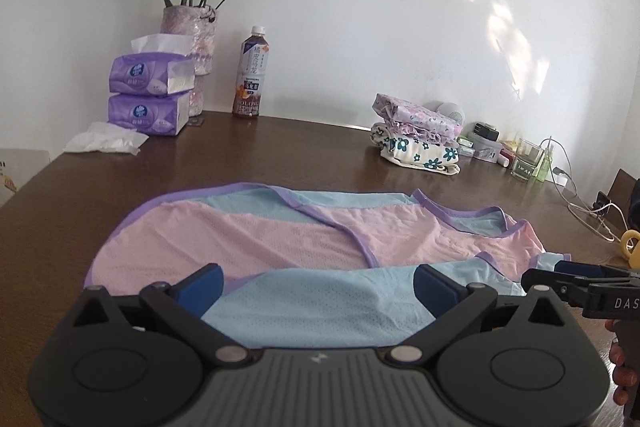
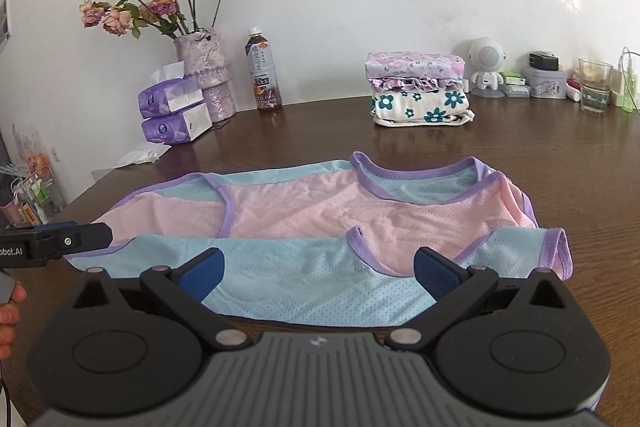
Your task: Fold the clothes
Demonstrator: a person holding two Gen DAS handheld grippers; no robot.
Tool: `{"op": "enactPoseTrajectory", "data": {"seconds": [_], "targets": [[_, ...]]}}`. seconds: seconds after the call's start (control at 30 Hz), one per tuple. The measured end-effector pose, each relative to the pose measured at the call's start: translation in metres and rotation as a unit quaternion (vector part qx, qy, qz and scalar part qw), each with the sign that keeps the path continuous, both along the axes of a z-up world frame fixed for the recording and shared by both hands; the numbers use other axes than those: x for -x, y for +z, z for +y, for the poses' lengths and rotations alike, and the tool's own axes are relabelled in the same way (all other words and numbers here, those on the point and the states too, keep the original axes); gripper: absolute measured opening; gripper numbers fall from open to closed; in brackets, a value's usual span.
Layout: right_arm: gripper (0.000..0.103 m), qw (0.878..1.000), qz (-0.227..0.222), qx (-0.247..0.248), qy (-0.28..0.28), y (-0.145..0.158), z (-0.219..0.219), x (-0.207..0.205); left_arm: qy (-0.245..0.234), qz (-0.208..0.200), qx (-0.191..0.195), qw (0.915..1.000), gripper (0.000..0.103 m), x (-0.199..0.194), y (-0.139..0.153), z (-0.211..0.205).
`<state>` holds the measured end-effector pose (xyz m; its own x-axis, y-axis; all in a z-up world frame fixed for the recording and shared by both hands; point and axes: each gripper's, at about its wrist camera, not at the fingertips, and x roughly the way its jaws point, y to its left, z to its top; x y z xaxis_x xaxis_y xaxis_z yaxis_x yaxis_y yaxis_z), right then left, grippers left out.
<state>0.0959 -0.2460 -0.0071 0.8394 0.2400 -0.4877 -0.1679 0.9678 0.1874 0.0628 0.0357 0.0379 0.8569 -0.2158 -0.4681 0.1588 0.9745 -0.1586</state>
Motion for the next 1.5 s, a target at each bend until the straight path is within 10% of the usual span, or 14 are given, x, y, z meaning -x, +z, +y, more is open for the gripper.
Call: {"op": "enactPoseTrajectory", "data": {"seconds": [1.5], "targets": [[0.103,0.989,0.014,0.126,0.081,0.05,0.007,-0.121,-0.069,0.079,-0.047,0.9934,0.102,-0.105,0.035,0.023]]}}
